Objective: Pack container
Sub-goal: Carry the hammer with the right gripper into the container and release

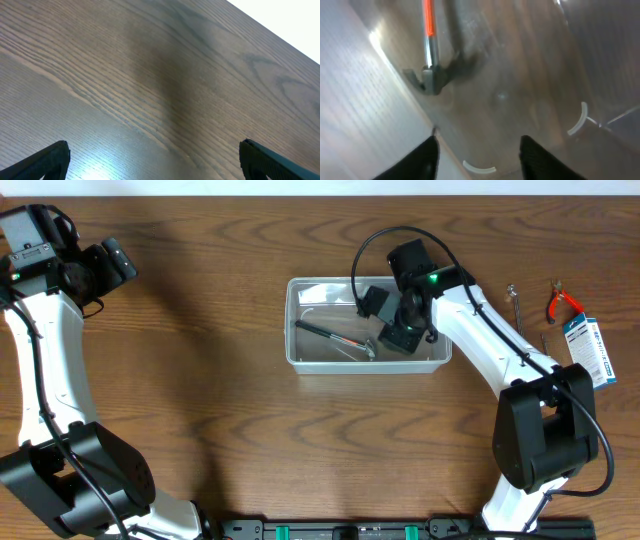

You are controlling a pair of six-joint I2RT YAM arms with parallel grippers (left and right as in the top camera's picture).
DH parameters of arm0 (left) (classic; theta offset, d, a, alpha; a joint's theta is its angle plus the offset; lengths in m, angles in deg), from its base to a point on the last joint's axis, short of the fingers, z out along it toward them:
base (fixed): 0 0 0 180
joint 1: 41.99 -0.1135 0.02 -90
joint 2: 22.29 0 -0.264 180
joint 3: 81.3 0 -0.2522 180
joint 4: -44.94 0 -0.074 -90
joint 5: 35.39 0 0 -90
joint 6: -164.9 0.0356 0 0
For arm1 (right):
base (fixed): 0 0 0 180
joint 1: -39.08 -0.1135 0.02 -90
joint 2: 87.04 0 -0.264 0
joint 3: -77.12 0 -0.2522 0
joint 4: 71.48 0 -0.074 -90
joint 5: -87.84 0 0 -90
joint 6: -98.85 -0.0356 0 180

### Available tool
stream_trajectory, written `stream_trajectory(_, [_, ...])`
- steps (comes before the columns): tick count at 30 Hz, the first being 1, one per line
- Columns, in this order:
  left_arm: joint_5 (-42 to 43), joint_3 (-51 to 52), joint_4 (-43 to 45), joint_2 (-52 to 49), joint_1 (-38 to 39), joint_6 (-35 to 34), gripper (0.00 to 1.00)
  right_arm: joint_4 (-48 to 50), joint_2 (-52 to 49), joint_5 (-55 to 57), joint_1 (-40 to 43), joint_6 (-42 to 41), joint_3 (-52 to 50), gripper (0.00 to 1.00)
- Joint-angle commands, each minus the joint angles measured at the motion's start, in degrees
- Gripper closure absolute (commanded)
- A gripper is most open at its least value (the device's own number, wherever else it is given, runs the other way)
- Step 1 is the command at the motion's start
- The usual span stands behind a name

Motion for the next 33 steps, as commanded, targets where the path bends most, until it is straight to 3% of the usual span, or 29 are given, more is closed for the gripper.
stream_trajectory(1, [-0.48,-0.81,-0.15,0.42,-0.09,0.33,0.02,1.33,0.46,-0.63,-0.22,-5.01,-0.22,0.37])
stream_trajectory(11, [-0.48,-0.81,-0.15,0.42,-0.09,0.33,0.02,-1.73,0.48,-9.62,-0.37,-6.69,-0.17,0.19])
stream_trajectory(17, [-0.48,-0.81,-0.15,0.42,-0.09,0.33,0.02,-2.62,0.48,-14.53,-0.37,-6.71,-0.15,0.19])
stream_trajectory(33, [-0.48,-0.81,-0.15,0.42,-0.09,0.33,0.02,-1.14,0.31,-13.42,-0.37,-6.71,-0.17,0.22])
